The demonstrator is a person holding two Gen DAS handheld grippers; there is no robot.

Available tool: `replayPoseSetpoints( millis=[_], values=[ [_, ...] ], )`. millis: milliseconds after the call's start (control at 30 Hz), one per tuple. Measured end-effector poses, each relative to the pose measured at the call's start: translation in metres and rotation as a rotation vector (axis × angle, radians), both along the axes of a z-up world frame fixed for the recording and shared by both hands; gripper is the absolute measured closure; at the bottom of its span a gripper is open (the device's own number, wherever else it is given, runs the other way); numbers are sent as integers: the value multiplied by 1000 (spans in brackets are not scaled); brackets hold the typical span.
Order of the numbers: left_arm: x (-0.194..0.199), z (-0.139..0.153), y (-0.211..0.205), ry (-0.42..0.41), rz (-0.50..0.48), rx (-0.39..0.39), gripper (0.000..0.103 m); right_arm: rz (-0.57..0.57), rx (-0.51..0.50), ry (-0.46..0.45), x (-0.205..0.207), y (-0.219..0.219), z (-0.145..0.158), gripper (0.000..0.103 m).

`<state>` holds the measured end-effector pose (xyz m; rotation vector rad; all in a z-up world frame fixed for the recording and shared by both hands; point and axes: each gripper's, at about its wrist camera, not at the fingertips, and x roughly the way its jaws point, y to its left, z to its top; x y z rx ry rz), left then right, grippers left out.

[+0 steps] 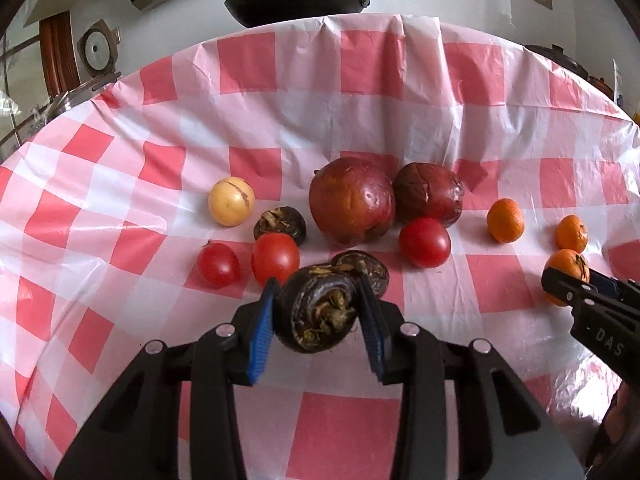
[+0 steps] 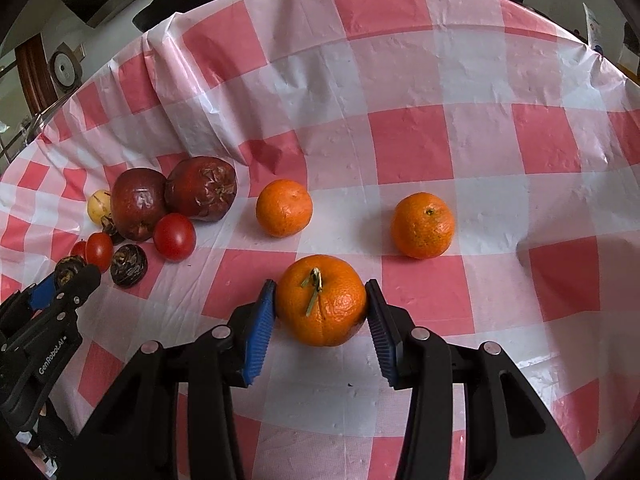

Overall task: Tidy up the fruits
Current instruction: 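Carry the mangosteen and mandarin in both tools over the white box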

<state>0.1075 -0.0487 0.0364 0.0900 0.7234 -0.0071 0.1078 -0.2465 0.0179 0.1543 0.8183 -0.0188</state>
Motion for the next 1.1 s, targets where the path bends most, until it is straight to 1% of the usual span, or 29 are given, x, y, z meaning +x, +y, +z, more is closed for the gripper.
replayPoseSetpoints(
  millis=[267,467,600,733,867,1033,1100],
  values=[
    [2,1,-2,0,-1,1,64,-5,-4,-7,-2,0,-1,59],
    [-2,4,0,-8,3,-4,64,-6,-14,-30,-6,2,2,59],
    [-12,10,8,-27,18,-14,64,-1,-32,-48,-12,9,5,59],
    [-28,13,22,-30,39,-32,64,16,-31,-48,-21,21,7,59],
    [-48,20,38,-50,68,-37,64,62,-15,-74,-45,43,20,59],
    [-86,33,69,-86,118,-52,64,113,18,-130,-91,73,43,59],
    [-106,37,80,-119,141,-44,64,131,37,-146,-112,84,49,59]
  ],
)
